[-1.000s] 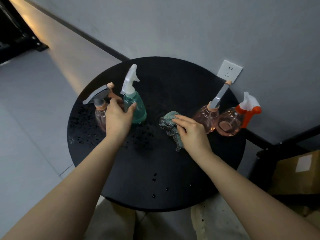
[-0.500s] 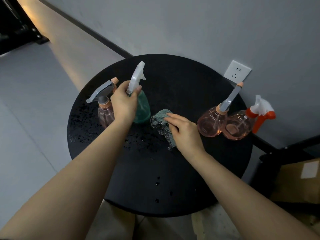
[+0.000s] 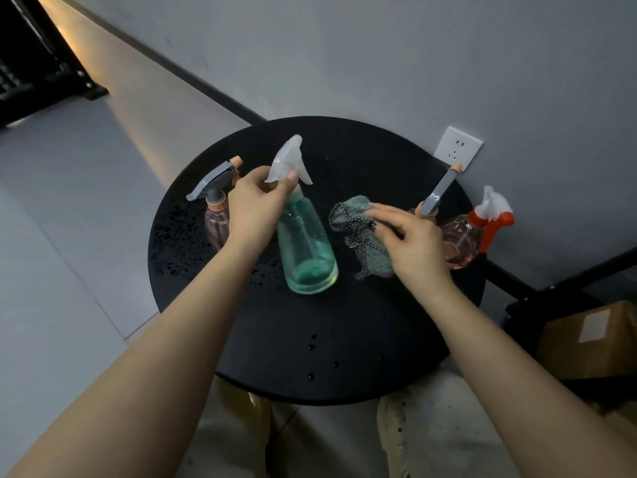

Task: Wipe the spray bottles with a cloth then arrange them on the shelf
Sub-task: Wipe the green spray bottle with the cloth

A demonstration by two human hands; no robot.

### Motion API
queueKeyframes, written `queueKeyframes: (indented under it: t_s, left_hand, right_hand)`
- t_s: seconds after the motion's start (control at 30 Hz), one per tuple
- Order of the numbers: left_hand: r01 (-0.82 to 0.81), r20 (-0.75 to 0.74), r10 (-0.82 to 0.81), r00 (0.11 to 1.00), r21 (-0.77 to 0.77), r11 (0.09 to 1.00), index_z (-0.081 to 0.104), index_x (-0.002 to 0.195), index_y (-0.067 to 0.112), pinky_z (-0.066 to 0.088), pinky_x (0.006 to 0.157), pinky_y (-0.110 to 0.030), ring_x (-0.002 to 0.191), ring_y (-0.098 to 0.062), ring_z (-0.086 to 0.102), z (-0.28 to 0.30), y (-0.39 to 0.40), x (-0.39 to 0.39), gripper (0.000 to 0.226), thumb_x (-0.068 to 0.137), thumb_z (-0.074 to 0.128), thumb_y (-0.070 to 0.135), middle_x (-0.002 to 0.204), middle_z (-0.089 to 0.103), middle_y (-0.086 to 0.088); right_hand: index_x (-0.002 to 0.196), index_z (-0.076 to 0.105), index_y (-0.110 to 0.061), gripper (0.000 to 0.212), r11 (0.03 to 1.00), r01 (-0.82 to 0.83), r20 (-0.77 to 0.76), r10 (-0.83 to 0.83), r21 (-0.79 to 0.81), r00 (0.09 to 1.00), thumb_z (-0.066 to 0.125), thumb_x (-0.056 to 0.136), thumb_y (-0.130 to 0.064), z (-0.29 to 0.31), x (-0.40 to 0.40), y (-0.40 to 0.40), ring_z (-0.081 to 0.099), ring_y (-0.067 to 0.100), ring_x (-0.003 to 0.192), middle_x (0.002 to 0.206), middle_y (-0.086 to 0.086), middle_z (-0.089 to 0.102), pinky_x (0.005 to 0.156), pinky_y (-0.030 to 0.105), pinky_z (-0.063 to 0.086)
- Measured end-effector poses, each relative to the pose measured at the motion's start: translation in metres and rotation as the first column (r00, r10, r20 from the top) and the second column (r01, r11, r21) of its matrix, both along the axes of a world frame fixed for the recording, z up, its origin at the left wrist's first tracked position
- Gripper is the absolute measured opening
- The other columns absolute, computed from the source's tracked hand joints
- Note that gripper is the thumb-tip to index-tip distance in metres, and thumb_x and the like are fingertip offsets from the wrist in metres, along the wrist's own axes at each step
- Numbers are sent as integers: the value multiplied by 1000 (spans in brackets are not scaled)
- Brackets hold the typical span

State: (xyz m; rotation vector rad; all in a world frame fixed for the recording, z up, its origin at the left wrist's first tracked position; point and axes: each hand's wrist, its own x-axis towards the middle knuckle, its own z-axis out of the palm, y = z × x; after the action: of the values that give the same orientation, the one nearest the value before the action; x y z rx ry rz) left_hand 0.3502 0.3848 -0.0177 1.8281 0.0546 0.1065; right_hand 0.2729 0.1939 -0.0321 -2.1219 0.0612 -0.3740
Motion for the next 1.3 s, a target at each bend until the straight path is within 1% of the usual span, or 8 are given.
queueKeyframes:
  t_s: [0.17, 0.4, 0.5, 0.73, 0.87, 1.03, 1.13, 1.3]
  left_hand:
    - [-26, -131, 23, 991, -25, 999, 66, 71, 22, 56, 81, -48, 80, -26, 66, 8, 1, -26, 29, 66, 65, 51, 75, 65, -1]
    - [53, -231, -54, 972, -11, 999, 68, 61, 21, 53, 67, -43, 62, -21, 58, 6, -3, -46, 33, 64, 63, 54, 61, 59, -2]
    - [99, -246, -97, 964, -5, 995, 69, 55, 24, 51, 81, -39, 78, -20, 63, 3, -11, -46, 30, 62, 65, 53, 67, 66, 1]
    - [185, -335, -239, 912, -185, 965, 68, 54, 18, 54, 85, -44, 79, -26, 67, -6, -13, -41, 24, 66, 73, 38, 74, 69, -8]
    - [134, -356, -199, 913, -197, 971, 50, 55, 19, 31, 39, -14, 34, -8, 43, -6, -3, -42, 36, 86, 65, 29, 42, 49, 8]
    - [89, -385, -153, 910, -179, 980, 55, 66, 17, 34, 44, -17, 45, -16, 44, -8, 11, -42, 26, 88, 62, 30, 63, 53, -4]
    - [103, -407, -178, 896, -199, 975, 54, 68, 14, 34, 40, -14, 40, -12, 45, -8, 15, -45, 27, 90, 61, 28, 59, 55, -2]
    - [109, -414, -185, 891, -200, 974, 50, 63, 18, 28, 37, -10, 29, -5, 37, -10, 9, -46, 31, 89, 61, 30, 43, 46, 7]
  right_hand:
    - [102, 65, -30, 36, 981, 36, -12, -34, 192, 999, 58, 88, 3, 22, -24, -4, 59, 0, 108, 109, -13, 65, 100, 26, 46]
    - [98, 66, -28, 39, 924, -139, 85, 116, 357, 990, 56, 88, 8, 29, -51, 15, 60, 0, 109, 106, -17, 66, 95, 20, 47]
    - [108, 66, -17, 31, 931, -297, 121, 276, 214, 953, 57, 88, 6, 23, -55, 27, 55, 3, 118, 119, -7, 62, 100, 18, 41]
    - [137, 44, -28, 43, 837, -535, -78, 530, -117, 845, 48, 94, -33, 2, -59, 31, 8, -2, 143, 149, -21, 25, 112, 10, 10]
    - [128, 58, -14, 37, 672, -615, -32, 664, -411, 747, 45, 95, -27, -2, -72, 38, 20, 19, 144, 144, 0, 45, 118, 42, 15]
    - [121, 64, -14, 30, 428, -628, -55, 798, -649, 600, 51, 95, -24, -9, -84, 43, 37, 24, 136, 134, 2, 56, 117, 44, 17]
    - [121, 63, -15, 31, 459, -629, -49, 783, -628, 620, 48, 96, -26, -10, -81, 42, 36, 22, 136, 136, 2, 55, 117, 40, 19]
    - [132, 54, -15, 37, 711, -590, -52, 621, -382, 782, 45, 97, -24, -17, -74, 44, 21, 15, 144, 147, -3, 40, 116, 33, 23]
